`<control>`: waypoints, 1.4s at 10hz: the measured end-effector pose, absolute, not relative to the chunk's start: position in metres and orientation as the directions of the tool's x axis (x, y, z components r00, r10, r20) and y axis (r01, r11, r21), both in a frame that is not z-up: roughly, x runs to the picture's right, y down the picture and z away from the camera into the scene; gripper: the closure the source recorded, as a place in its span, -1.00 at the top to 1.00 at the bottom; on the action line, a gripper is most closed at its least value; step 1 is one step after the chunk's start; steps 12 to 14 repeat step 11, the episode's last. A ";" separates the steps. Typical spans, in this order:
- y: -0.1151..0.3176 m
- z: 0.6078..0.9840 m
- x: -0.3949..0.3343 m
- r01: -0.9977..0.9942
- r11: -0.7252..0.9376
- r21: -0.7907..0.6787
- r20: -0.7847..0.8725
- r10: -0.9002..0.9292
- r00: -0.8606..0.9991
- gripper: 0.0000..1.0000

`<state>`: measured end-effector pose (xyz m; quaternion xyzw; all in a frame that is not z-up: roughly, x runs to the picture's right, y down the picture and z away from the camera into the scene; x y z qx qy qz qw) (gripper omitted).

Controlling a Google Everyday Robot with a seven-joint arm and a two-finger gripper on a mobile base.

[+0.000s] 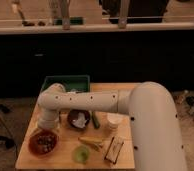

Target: Place grapes in red bowl

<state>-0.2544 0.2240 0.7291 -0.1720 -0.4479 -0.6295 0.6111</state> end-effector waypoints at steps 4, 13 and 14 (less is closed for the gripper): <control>0.197 0.721 -0.235 0.936 0.177 0.303 0.735 -0.669 -0.111 0.60; 0.151 0.736 -0.201 0.946 0.240 0.217 0.698 -0.716 0.021 0.60; 0.151 0.736 -0.201 0.946 0.240 0.217 0.698 -0.716 0.021 0.60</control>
